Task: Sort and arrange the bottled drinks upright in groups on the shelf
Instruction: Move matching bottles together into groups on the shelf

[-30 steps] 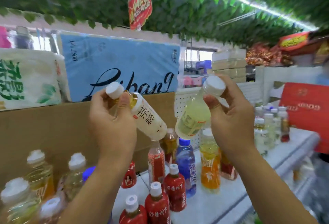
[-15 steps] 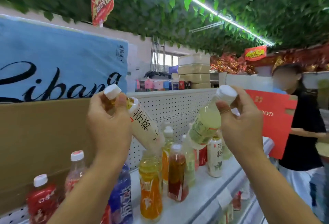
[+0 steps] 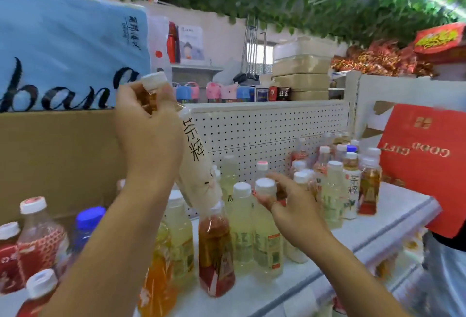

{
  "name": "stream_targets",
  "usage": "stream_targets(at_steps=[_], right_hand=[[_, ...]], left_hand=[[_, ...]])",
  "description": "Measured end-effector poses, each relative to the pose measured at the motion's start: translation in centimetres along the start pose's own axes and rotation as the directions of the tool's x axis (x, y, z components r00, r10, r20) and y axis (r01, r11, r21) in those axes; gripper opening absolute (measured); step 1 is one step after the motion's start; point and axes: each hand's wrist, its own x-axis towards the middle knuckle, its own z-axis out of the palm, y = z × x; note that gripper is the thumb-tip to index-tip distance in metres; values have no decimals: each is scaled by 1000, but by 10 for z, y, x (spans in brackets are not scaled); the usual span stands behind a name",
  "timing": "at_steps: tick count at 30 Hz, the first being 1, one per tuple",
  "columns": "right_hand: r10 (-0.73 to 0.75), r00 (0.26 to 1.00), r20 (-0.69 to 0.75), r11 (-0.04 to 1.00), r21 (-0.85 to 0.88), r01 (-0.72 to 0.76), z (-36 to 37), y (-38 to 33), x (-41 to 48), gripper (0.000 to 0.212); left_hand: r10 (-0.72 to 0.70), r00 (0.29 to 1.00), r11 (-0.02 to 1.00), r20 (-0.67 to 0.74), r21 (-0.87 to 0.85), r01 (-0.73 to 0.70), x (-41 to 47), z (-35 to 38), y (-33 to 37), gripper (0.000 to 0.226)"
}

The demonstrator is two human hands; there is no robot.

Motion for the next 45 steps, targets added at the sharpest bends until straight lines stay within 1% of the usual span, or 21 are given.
stream_targets(at_steps=[2,6,9,10,13,14,16,18,21,24,26,28,30,33,34,36,38,39,41,43,45], right_hand=[[9,998,54,999,31,-10,9,13,0,27],[26,996,84,996,79,-33,19,31,1,35],[39,990,136,985,160,-61,12,31,3,41],[33,992,122,980,190,-56,5,27,3,41],[-23,1000,-5,946,325,23,-28,7,1,44],[-33,999,-6,926,376,33,-41,-1,0,43],[-59,996,71,901,433,22,-62,-10,-1,46],[-64,990,122,923,385,12,-75,-10,-1,52],[-6,999,53,957,289,-10,-96,10,0,48],[50,998,-23,951,307,-41,-125,46,3,47],[82,996,-39,946,319,-65,-145,76,5,51],[121,991,-51,931,352,-95,-165,110,8,54],[171,982,-80,919,372,-130,-186,147,13,54],[244,963,-113,920,340,-193,-219,210,24,48],[261,957,-126,925,317,-211,-230,233,29,44],[287,946,-152,931,276,-238,-251,279,40,39],[300,937,-181,934,255,-250,-268,320,53,43],[304,933,-194,935,251,-252,-274,336,61,45],[311,927,-211,935,243,-259,-282,365,78,48],[333,921,-204,929,236,-284,-286,392,97,49],[355,914,-195,924,221,-312,-287,414,116,48]], left_hand=[[-47,998,998,30,39,46,-3,12,-6,15],[-113,985,991,127,91,101,-9,31,-15,18],[-155,964,987,217,81,141,-9,48,-16,16],[-169,954,985,247,71,156,-9,55,-15,16],[-208,907,977,365,25,214,-11,78,-13,13],[-228,883,969,411,6,247,-14,87,-12,14],[-251,828,954,501,-18,300,-25,105,-12,14],[-252,784,944,567,-36,329,-41,125,-13,13],[-226,743,934,630,-77,350,-70,159,-16,13],[-187,733,934,654,-114,340,-98,197,-21,18],[-187,741,933,645,-121,340,-120,224,-27,28],[-184,769,942,612,-114,317,-146,251,-37,31],[-188,801,954,568,-89,287,-178,277,-52,29],[-197,803,970,562,-6,243,-230,314,-86,24],[-187,800,979,570,42,198,-247,326,-101,24],[-157,800,980,579,194,52,-276,349,-134,28],[-148,807,908,572,402,-118,-302,366,-165,38],[-153,818,860,554,483,-166,-312,371,-177,45],[-152,849,777,507,592,-214,-329,377,-196,52],[-129,868,695,480,668,-266,-338,380,-209,51],[-120,880,656,459,702,-276,-341,382,-217,47]])
